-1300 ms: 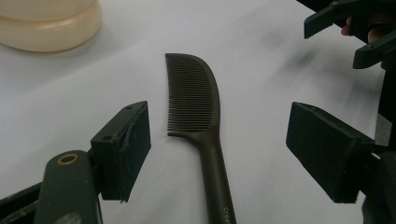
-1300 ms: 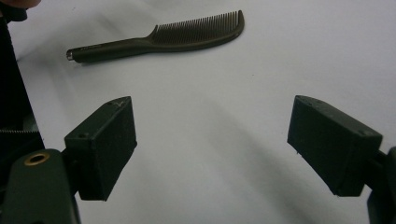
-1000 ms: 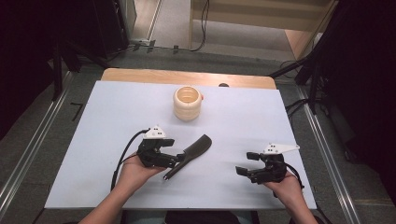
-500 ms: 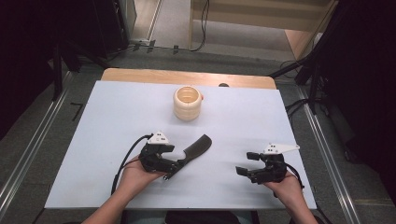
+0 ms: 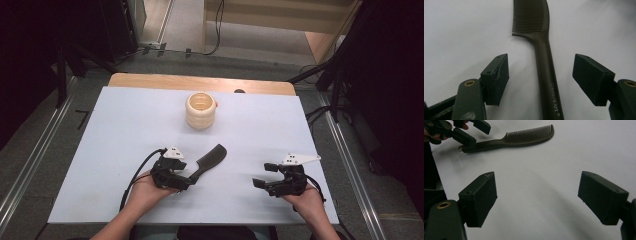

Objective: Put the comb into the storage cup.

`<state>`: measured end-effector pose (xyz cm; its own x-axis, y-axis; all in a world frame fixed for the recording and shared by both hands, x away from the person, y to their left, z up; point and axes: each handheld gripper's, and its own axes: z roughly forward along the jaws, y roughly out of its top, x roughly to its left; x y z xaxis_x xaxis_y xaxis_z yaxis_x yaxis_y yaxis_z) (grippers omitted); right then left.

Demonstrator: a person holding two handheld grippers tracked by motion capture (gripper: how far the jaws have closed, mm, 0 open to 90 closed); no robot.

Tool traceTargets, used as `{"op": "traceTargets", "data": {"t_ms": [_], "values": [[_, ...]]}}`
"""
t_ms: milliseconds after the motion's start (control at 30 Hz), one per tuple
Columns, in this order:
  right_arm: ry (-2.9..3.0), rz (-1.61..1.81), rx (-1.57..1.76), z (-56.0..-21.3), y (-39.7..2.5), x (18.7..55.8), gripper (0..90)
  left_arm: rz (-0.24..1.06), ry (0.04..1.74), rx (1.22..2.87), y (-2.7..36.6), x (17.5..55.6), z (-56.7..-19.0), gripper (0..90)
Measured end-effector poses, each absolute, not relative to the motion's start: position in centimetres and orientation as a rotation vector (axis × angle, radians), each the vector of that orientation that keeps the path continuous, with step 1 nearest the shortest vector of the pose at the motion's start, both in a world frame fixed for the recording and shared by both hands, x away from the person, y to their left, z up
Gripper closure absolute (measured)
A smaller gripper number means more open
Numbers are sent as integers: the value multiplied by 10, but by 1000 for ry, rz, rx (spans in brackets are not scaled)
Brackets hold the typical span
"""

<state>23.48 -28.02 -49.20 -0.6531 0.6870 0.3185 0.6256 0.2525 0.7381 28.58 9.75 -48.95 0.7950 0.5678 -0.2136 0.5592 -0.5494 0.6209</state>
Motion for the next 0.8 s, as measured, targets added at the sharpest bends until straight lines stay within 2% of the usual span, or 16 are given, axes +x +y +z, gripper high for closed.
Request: {"op": "traceTargets", "data": {"t_ms": [233,333,667,800], "values": [[2432,1379,1276,-492,-280,235,137,31,828,2320,95,285,-493,342],[2432,1378,1278,-492,-280,235,137,37,819,2336,94,283,-494,407],[2431,1370,1283,-492,-280,235,137,133,805,2372,88,277,-494,546],[2429,1368,1288,-492,-280,235,137,230,782,2407,83,271,-495,624]]}}
